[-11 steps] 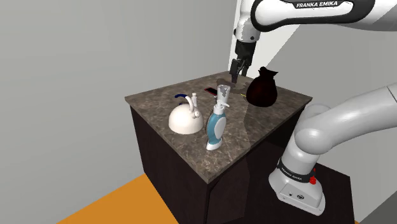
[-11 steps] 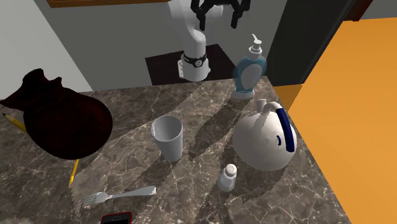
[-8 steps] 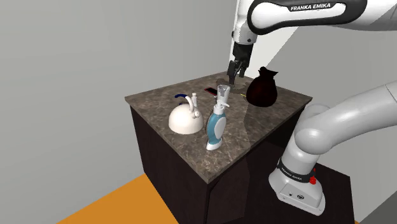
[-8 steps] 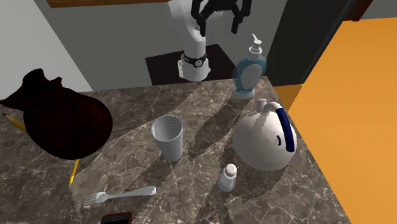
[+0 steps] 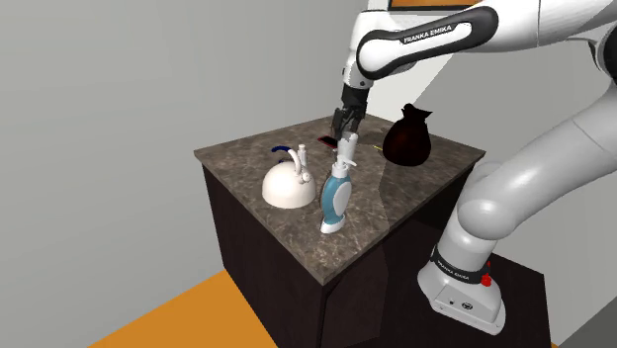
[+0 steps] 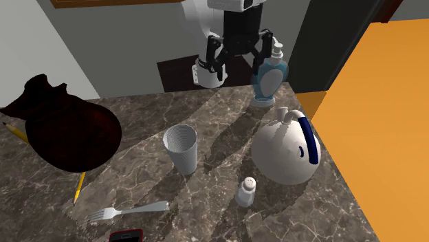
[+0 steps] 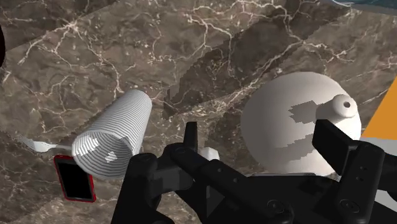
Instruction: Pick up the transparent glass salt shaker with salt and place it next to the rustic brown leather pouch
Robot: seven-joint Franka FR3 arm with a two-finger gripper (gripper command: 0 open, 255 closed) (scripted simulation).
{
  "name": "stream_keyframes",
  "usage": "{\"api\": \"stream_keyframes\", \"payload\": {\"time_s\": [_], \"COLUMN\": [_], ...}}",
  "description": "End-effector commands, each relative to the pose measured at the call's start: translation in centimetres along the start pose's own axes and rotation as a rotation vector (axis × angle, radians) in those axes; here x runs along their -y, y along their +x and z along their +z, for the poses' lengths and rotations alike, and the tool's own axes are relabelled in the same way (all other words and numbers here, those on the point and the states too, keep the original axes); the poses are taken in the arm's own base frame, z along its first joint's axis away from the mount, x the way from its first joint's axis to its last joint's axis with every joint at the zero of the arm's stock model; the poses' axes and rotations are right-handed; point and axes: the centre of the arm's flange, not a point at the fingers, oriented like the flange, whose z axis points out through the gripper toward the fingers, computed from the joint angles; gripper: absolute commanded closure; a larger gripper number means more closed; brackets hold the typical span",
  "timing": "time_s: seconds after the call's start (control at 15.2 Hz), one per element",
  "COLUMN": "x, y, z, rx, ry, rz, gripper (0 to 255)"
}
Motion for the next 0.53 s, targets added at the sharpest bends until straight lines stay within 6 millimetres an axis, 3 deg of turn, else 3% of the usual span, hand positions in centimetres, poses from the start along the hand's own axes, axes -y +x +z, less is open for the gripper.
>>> {"api": "stream_keyframes", "payload": {"time_s": [0.0,0.46], "x": [-0.7,-3.0], "y": [1.9,8.0], "z": [1.7,7.6], "rx": [-0.017,-0.065], "ry": [0.013,0.060], "rz": [0.011,0.048], "gripper": [0,0]}}
